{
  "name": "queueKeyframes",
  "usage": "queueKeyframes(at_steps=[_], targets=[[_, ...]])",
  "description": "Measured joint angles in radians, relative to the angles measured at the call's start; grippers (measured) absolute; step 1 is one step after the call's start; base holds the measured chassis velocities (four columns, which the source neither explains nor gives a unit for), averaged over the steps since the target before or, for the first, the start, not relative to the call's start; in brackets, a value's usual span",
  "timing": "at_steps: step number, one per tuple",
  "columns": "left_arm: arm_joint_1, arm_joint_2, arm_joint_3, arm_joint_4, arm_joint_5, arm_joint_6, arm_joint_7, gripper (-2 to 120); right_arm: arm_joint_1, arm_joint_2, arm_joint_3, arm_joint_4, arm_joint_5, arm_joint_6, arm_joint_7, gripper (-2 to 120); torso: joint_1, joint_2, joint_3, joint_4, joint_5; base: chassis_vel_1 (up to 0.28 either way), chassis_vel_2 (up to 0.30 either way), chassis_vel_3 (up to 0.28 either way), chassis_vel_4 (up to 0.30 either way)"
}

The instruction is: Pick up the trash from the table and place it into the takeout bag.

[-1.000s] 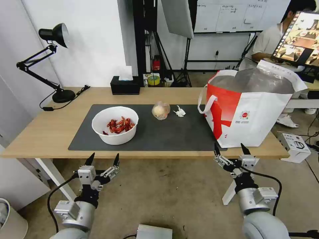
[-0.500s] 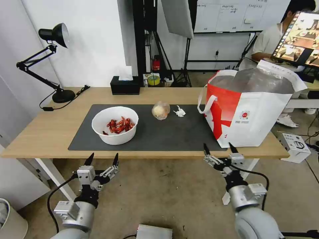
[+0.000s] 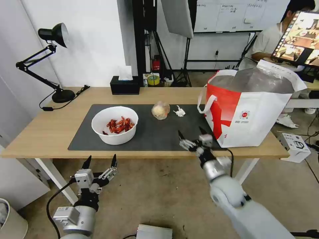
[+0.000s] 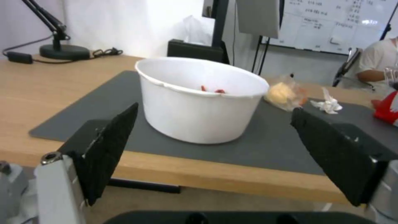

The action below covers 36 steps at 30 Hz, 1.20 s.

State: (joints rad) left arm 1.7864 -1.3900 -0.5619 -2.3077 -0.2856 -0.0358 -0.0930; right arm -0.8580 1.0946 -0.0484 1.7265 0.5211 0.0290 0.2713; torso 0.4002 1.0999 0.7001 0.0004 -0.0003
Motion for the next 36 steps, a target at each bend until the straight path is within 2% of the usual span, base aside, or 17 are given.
queueKeyframes(at_steps=[1,4,5,8,9,16,25,27,29,31,36], targets=[[0.000,0.000,0.000,0.000,0.000,0.000,0.000,100,0.000,0.000,0.000,0.000,0.000,0.000,0.000,100,0.000,0.000,0.000,0.0000,0.0000,0.000,0.000,0.000,0.000],[-0.001,-0.007,-0.006,-0.003,0.000,-0.003,0.005,100,0.124,0.049,-0.056,-0.128,0.013,-0.003,0.020,100,0.000,0.000,0.000,-0.0003,0.0001,0.000,0.000,0.000,0.000],[-0.001,-0.007,-0.006,-0.003,0.000,-0.003,0.005,100,0.124,0.049,-0.056,-0.128,0.013,-0.003,0.020,100,0.000,0.000,0.000,-0.0003,0.0001,0.000,0.000,0.000,0.000],[-0.005,-0.019,-0.013,-0.004,0.000,-0.005,0.007,100,0.256,0.106,-0.090,-0.260,0.066,-0.017,0.064,100,0.000,0.000,0.000,-0.0002,0.0000,0.000,0.000,0.000,0.000],[-0.005,-0.019,-0.013,-0.004,0.000,-0.005,0.007,100,0.256,0.106,-0.090,-0.260,0.066,-0.017,0.064,100,0.000,0.000,0.000,-0.0002,0.0000,0.000,0.000,0.000,0.000],[-0.002,-0.025,-0.037,-0.006,-0.006,-0.020,0.016,100,0.440,0.165,-0.127,-0.475,0.144,-0.064,0.154,100,0.000,0.000,0.000,-0.0003,0.0002,0.000,0.000,0.000,0.000],[0.000,-0.037,-0.038,-0.010,-0.006,-0.024,0.018,100,0.528,0.183,-0.176,-0.551,0.197,-0.169,0.207,100,0.000,0.000,0.000,-0.0003,0.0002,0.000,0.000,0.000,0.000],[0.000,-0.040,-0.037,-0.011,-0.005,-0.024,0.018,100,0.563,0.190,-0.203,-0.572,0.229,-0.252,0.235,100,0.000,0.000,0.000,-0.0004,0.0001,0.000,0.000,0.000,0.000],[0.001,-0.040,-0.037,-0.012,-0.005,-0.024,0.018,100,0.571,0.192,-0.211,-0.578,0.233,-0.272,0.240,100,0.000,0.000,0.000,-0.0003,0.0002,0.000,0.000,0.000,0.000],[0.004,-0.040,-0.035,-0.011,-0.005,-0.024,0.018,100,0.598,0.196,-0.233,-0.608,0.263,-0.334,0.253,100,0.000,0.000,0.000,-0.0003,0.0002,0.000,0.000,0.000,0.000],[0.004,-0.036,-0.033,-0.007,-0.004,-0.025,0.019,100,0.628,0.208,-0.247,-0.661,0.277,-0.370,0.259,100,0.000,0.000,0.000,-0.0004,0.0002,0.000,0.000,0.000,0.000]])
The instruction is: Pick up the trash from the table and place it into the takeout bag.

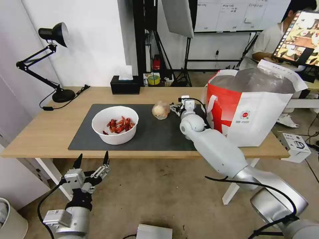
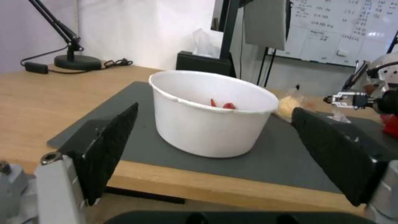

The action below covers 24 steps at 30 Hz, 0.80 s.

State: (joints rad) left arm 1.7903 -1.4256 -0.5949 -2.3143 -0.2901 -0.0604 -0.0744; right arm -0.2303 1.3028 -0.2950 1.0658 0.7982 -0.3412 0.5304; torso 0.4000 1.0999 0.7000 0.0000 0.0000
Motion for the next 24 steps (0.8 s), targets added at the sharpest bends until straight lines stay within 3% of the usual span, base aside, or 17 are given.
queueKeyframes(at_steps=[13,19,22,24], targets=[[-0.010,0.002,0.004,0.021,0.000,-0.003,0.000,100,0.023,0.038,-0.008,-0.085,0.038,-0.033,-0.022,100,0.000,0.000,0.000,0.0001,0.0000,0.000,0.000,0.000,0.000],[-0.016,0.005,0.003,0.026,-0.004,-0.004,0.001,100,0.015,0.040,0.001,-0.113,0.042,-0.064,-0.029,78,0.000,0.000,0.000,0.0000,0.0000,0.000,0.000,0.000,0.000],[-0.018,0.005,0.001,0.026,-0.006,-0.004,0.001,100,0.014,0.041,0.004,-0.121,0.042,-0.064,-0.032,73,0.000,0.000,0.000,-0.0001,0.0001,0.000,0.000,0.000,0.000],[-0.021,0.006,-0.001,0.029,-0.009,-0.004,0.002,100,0.012,0.044,0.011,-0.130,0.040,-0.064,-0.034,63,0.000,0.000,0.000,0.0001,0.0000,0.000,0.000,0.000,0.000]])
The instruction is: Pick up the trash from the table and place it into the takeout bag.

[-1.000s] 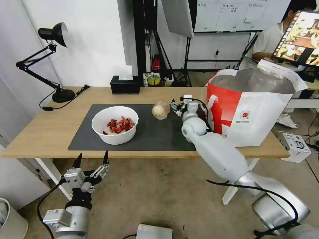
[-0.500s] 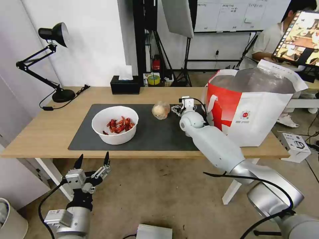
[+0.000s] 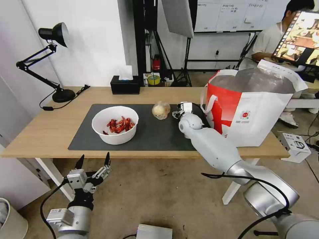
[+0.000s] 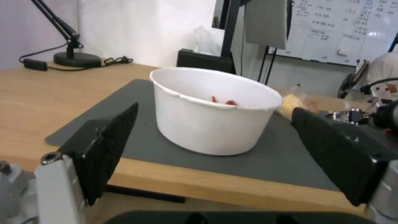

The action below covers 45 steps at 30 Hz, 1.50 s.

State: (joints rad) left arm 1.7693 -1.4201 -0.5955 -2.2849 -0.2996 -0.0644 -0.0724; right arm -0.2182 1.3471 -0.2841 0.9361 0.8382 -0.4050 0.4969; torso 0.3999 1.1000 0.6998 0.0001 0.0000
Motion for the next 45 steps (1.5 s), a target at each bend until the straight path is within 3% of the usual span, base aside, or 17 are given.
queueKeyframes(at_steps=[5,9,11,13,15,18,29,37,40,45], targets=[[-0.003,-0.003,0.003,0.005,0.000,-0.001,0.004,100,0.000,0.008,0.006,-0.007,-0.003,0.005,-0.003,41,0.000,0.000,0.000,0.0003,0.0000,0.000,0.000,0.000,0.000],[-0.005,-0.004,0.004,0.007,0.000,-0.001,0.005,100,0.000,0.009,0.007,-0.008,-0.004,0.006,-0.003,31,0.000,0.000,0.000,0.0000,0.0000,0.000,0.000,0.000,0.000],[-0.006,-0.004,0.005,0.011,0.000,-0.002,0.005,100,-0.002,0.009,0.008,-0.007,-0.005,0.009,-0.003,19,0.000,0.000,0.000,-0.0001,0.0000,0.000,0.000,0.000,0.000],[-0.007,-0.004,0.005,0.012,0.000,-0.002,0.005,100,-0.003,0.009,0.008,-0.007,-0.005,0.010,-0.003,17,0.000,0.000,0.000,-0.0001,0.0000,0.000,0.000,0.000,0.000],[-0.007,-0.005,0.006,0.014,0.000,-0.002,0.005,100,-0.005,0.008,0.010,-0.005,-0.005,0.012,-0.003,4,0.000,0.000,0.000,-0.0003,0.0000,0.000,0.000,0.000,0.000],[-0.008,-0.006,0.008,0.015,0.001,-0.003,0.006,100,-0.007,0.007,0.011,-0.002,-0.005,0.018,-0.003,0,0.000,0.000,0.000,-0.0003,0.0000,0.000,0.000,0.000,0.000],[-0.008,-0.006,0.010,0.017,0.003,-0.003,0.006,100,-0.041,-0.024,0.009,0.085,0.001,0.095,-0.032,0,0.000,0.000,0.000,-0.0001,0.0000,0.000,0.000,0.000,0.000],[-0.004,0.003,0.016,0.017,0.003,-0.003,0.006,100,-0.117,-0.115,-0.020,0.276,-0.005,0.209,-0.084,0,0.000,0.000,0.000,-0.0001,0.0000,0.000,0.000,0.000,0.000],[-0.003,0.018,0.017,0.019,0.003,-0.003,0.005,100,-0.181,-0.190,-0.034,0.411,-0.032,0.296,-0.138,0,0.000,0.000,0.000,-0.0001,0.0001,0.000,0.000,0.000,0.000],[-0.005,0.035,0.011,0.023,-0.010,-0.003,0.002,100,-0.260,-0.274,-0.028,0.535,-0.063,0.382,-0.194,0,0.000,0.000,0.000,-0.0001,0.0003,0.000,0.000,0.000,0.000]])
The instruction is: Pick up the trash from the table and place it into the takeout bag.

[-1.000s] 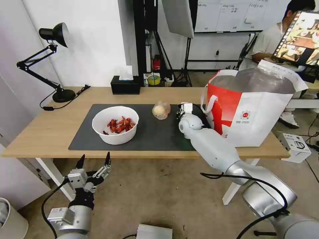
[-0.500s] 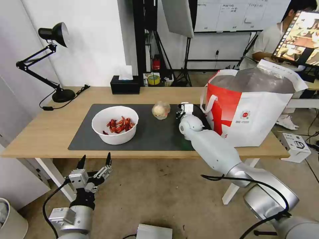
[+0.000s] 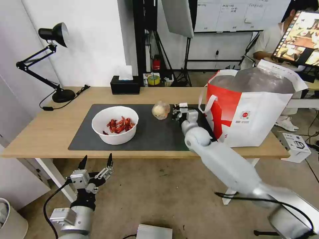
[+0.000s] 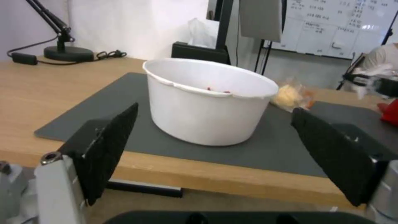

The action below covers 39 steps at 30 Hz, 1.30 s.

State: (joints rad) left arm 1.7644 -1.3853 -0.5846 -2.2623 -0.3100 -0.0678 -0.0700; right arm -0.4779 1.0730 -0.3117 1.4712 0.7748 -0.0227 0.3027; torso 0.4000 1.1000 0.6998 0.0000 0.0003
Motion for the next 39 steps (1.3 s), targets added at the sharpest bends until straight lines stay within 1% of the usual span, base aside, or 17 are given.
queueKeyframes(at_steps=[5,6,9,10,12,14,17,18,21,22,25,26,29,30,33,34,39], targets=[[-0.004,0.012,0.004,0.008,-0.005,0.000,-0.001,100,-0.145,-0.115,0.064,0.140,-0.068,0.080,-0.062,0,0.000,0.000,0.000,-0.0003,0.0001,0.000,0.000,0.000,0.000],[-0.004,0.012,0.004,0.008,-0.005,0.000,-0.001,100,-0.145,-0.115,0.064,0.140,-0.068,0.080,-0.062,0,0.000,0.000,0.000,-0.0003,0.0001,0.000,0.000,0.000,0.000],[-0.011,0.025,0.010,0.017,-0.006,0.002,-0.001,100,-0.282,-0.184,0.158,0.239,-0.090,0.128,-0.112,0,0.000,0.000,0.000,0.0000,0.0005,0.000,0.000,0.000,0.000],[-0.011,0.025,0.010,0.017,-0.006,0.002,-0.001,100,-0.282,-0.184,0.158,0.239,-0.090,0.128,-0.112,0,0.000,0.000,0.000,0.0000,0.0005,0.000,0.000,0.000,0.000],[-0.020,0.037,0.013,0.025,-0.009,0.003,-0.001,100,-0.374,-0.234,0.247,0.310,-0.102,0.147,-0.143,0,0.000,0.000,0.000,-0.0003,-0.0002,0.000,0.000,0.000,0.000],[-0.023,0.041,0.014,0.028,-0.011,0.003,-0.002,100,-0.406,-0.251,0.279,0.337,-0.103,0.151,-0.149,0,0.000,0.000,0.000,-0.0004,-0.0003,0.000,0.000,0.000,0.000],[-0.030,0.062,0.017,0.039,-0.019,0.004,-0.003,100,-0.537,-0.319,0.385,0.427,-0.109,0.174,-0.174,0,0.000,0.000,0.000,-0.0003,-0.0003,0.000,0.000,0.000,0.000],[-0.030,0.062,0.017,0.039,-0.019,0.004,-0.003,100,-0.537,-0.319,0.385,0.427,-0.109,0.174,-0.174,0,0.000,0.000,0.000,-0.0003,-0.0003,0.000,0.000,0.000,0.000],[-0.042,0.073,0.021,0.046,-0.023,0.004,-0.003,100,-0.643,-0.353,0.490,0.482,-0.127,0.211,-0.207,0,0.000,0.000,0.000,-0.0001,-0.0003,0.000,0.000,0.000,0.000],[-0.042,0.073,0.021,0.046,-0.023,0.004,-0.003,100,-0.643,-0.353,0.490,0.482,-0.127,0.211,-0.207,0,0.000,0.000,0.000,-0.0001,-0.0003,0.000,0.000,0.000,0.000],[-0.047,0.075,0.026,0.047,-0.023,0.005,-0.002,100,-0.722,-0.356,0.606,0.509,-0.121,0.239,-0.228,0,0.000,0.000,0.000,-0.0002,-0.0001,0.000,0.000,0.000,0.000],[-0.047,0.075,0.026,0.047,-0.023,0.005,-0.002,100,-0.722,-0.356,0.606,0.509,-0.121,0.239,-0.228,0,0.000,0.000,0.000,-0.0002,-0.0001,0.000,0.000,0.000,0.000],[-0.046,0.076,0.031,0.046,-0.023,0.005,-0.003,100,-0.745,-0.361,0.759,0.529,-0.063,0.252,-0.239,0,0.000,0.000,0.000,-0.0001,-0.0002,0.000,0.000,0.000,0.000],[-0.046,0.076,0.031,0.046,-0.023,0.005,-0.003,100,-0.745,-0.361,0.759,0.529,-0.063,0.252,-0.239,0,0.000,0.000,0.000,-0.0001,-0.0002,0.000,0.000,0.000,0.000],[-0.044,0.080,0.035,0.041,-0.020,0.005,-0.002,100,-0.697,-0.393,0.847,0.531,0.015,0.251,-0.231,0,0.000,0.000,0.000,0.0000,-0.0001,0.000,0.000,0.000,0.000],[-0.044,0.080,0.035,0.041,-0.020,0.005,-0.002,100,-0.697,-0.393,0.847,0.531,0.015,0.251,-0.231,0,0.000,0.000,0.000,0.0000,-0.0001,0.000,0.000,0.000,0.000],[-0.045,0.091,0.040,0.037,-0.019,0.006,-0.001,100,-0.554,-0.487,0.882,0.491,0.128,0.186,-0.181,0,0.000,0.000,0.000,0.0000,-0.0002,0.000,0.000,0.000,0.000]])
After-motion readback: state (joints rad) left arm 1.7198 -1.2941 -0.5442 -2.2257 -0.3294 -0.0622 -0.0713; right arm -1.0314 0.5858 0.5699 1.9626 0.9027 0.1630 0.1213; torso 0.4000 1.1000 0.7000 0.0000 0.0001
